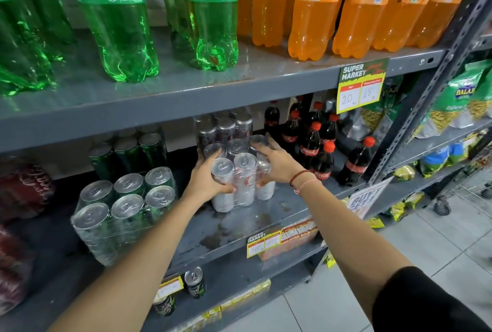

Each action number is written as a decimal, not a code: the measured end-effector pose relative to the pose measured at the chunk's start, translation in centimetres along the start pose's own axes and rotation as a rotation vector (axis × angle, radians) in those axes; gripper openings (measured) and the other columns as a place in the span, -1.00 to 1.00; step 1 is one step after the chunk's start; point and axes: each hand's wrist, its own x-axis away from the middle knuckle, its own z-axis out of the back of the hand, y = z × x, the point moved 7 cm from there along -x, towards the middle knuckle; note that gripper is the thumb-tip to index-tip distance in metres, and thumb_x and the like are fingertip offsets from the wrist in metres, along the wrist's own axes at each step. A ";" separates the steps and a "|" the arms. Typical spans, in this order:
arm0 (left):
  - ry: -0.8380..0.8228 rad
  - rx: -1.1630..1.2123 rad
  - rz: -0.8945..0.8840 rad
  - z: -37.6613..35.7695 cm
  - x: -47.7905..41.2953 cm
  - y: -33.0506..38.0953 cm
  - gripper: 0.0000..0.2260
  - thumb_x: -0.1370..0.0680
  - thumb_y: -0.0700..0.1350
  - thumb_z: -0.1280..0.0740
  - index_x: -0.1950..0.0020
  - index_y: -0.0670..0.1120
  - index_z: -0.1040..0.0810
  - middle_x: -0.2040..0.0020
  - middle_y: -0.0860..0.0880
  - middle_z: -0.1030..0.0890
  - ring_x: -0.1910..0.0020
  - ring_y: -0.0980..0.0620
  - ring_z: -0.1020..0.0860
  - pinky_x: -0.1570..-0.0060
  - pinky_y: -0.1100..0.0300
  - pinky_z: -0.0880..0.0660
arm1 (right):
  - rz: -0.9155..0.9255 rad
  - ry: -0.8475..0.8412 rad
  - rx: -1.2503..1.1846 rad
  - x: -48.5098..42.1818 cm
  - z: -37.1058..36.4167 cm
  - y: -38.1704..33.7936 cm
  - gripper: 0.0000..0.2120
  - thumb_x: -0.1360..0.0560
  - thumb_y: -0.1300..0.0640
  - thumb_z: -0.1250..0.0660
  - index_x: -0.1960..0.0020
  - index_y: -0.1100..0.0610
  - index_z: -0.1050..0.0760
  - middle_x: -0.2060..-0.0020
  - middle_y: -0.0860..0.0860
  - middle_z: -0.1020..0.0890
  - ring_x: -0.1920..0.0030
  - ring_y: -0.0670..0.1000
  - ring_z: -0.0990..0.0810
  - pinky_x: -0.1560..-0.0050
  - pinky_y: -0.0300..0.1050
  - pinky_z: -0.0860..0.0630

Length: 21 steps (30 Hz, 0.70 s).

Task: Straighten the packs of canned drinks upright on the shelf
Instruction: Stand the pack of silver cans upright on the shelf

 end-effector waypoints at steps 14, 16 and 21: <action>-0.017 -0.055 -0.012 -1.4 4.2 1.1 0.00 -0.16 -0.08 -0.62 -0.48 0.05 -0.17 -0.55 -0.16 -0.02 -0.51 -0.12 -0.06 -0.42 -0.01 -0.12 | 0.053 0.049 0.052 3.9 0.0 0.4 0.00 -0.24 0.14 -0.58 -0.52 -0.10 -0.09 -0.56 0.08 0.12 -0.49 0.16 -0.21 -0.37 0.00 -0.29; -0.013 -0.054 -0.017 -1.5 4.8 1.3 -0.01 -0.16 -0.08 -0.62 -0.48 0.05 -0.17 -0.55 -0.15 -0.02 -0.50 -0.13 -0.09 -0.41 -0.01 -0.14 | 0.057 0.048 0.062 4.4 0.1 0.4 -0.01 -0.25 0.14 -0.57 -0.52 -0.09 -0.08 -0.56 0.07 0.12 -0.48 0.18 -0.23 -0.36 0.01 -0.29; 0.015 -0.039 -0.031 -1.9 5.9 1.8 -0.03 -0.17 -0.11 -0.62 -0.48 0.02 -0.19 -0.53 -0.11 -0.08 -0.47 -0.11 -0.17 -0.38 0.07 -0.19 | 0.058 0.051 0.039 5.3 0.0 0.8 -0.01 -0.24 0.16 -0.57 -0.51 -0.11 -0.11 -0.56 0.06 0.10 -0.48 0.18 -0.21 -0.36 0.05 -0.30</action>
